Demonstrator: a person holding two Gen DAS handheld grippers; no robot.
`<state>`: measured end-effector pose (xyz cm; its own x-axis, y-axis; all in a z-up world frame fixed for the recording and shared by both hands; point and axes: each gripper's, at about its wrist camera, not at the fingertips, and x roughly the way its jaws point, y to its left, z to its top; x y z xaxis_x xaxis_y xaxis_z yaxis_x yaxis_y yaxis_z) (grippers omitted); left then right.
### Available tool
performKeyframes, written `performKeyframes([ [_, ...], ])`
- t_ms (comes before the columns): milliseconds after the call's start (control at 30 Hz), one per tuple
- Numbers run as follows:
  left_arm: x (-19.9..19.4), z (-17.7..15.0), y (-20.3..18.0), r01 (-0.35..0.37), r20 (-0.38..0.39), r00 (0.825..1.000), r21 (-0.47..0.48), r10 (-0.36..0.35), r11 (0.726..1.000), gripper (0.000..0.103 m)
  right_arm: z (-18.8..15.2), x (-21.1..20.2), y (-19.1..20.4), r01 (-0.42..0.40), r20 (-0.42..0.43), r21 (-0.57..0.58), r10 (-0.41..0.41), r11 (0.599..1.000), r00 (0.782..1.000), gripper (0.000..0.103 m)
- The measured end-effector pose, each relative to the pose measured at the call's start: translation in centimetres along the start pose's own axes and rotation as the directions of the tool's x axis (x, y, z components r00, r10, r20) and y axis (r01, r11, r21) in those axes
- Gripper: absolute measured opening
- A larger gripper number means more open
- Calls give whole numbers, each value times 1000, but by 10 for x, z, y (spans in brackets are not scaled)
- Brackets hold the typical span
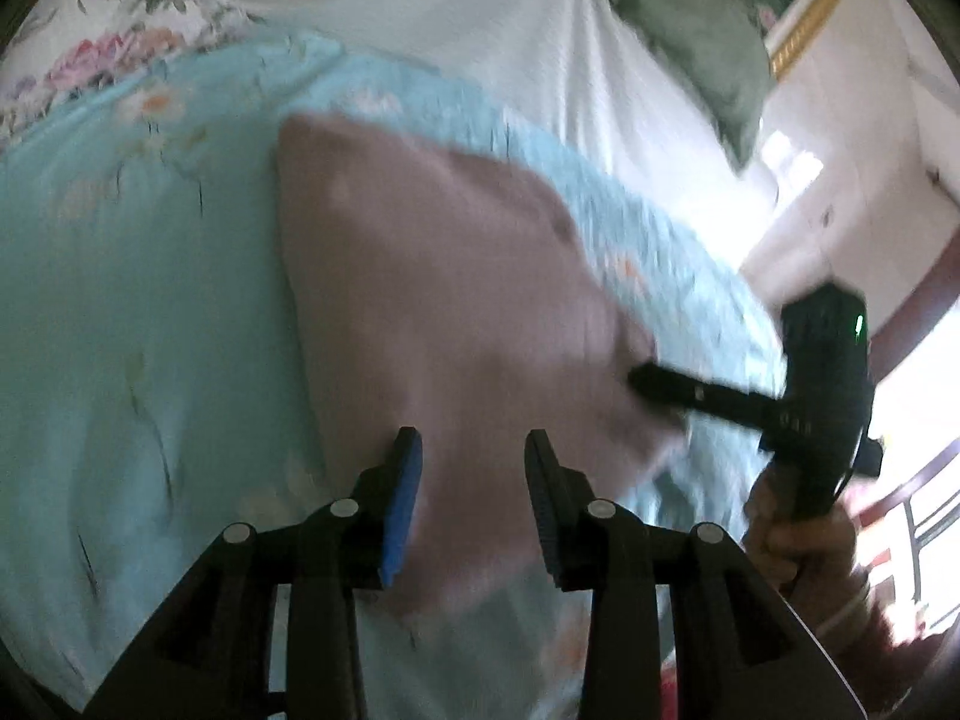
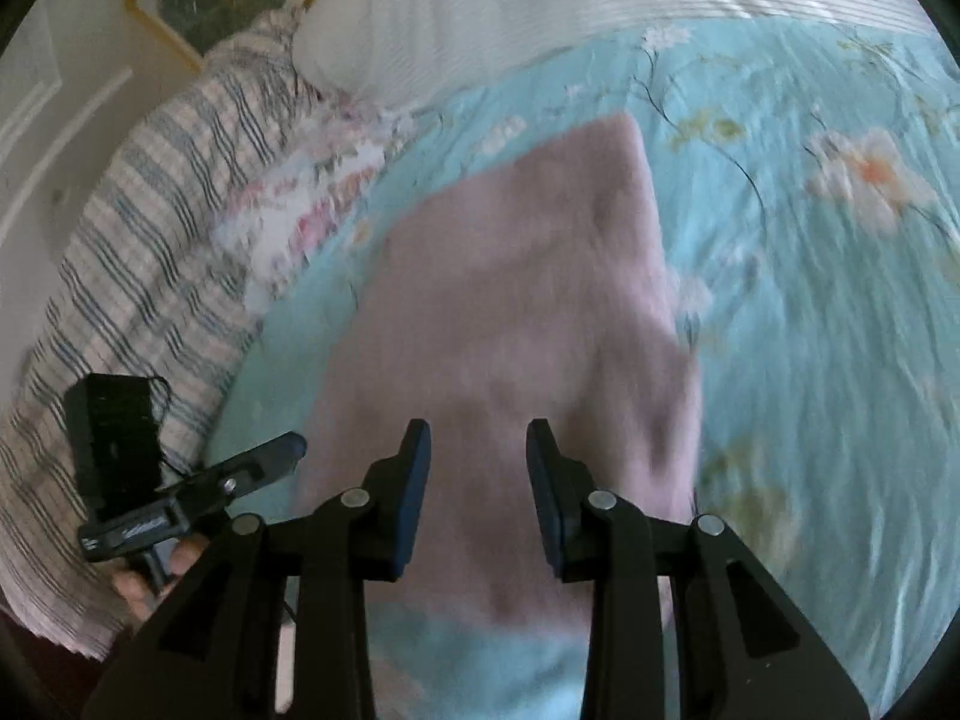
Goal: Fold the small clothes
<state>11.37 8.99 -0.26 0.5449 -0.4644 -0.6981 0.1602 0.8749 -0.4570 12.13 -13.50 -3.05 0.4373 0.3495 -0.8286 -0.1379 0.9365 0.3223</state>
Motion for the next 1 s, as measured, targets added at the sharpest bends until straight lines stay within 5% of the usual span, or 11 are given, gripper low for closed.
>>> performKeyframes([
  [67, 5, -17, -2, -36, -24, 999, 15, 36, 999, 35, -11, 2, -3, 48, -25, -6, -49, 999, 999, 35],
  [533, 2, -27, -9, -156, -21, 987, 52, 158, 986, 39, -29, -11, -13, 53, -21, 21, -53, 998, 998, 35],
  [667, -9, -32, -7, -200, -15, 980, 31, 200, 979, 56, -35, -25, -15, 53, -8, 34, -53, 998, 999, 35],
  [833, -22, -39, 0, -247, -14, 969, 3, 247, 969, 60, -41, -43, -4, 74, 32, 3, -74, 997, 997, 38],
  [1000, -32, -45, 4, -372, 5, 928, -17, 372, 928, 78, -49, -53, 7, 113, 55, -32, -111, 993, 992, 49],
])
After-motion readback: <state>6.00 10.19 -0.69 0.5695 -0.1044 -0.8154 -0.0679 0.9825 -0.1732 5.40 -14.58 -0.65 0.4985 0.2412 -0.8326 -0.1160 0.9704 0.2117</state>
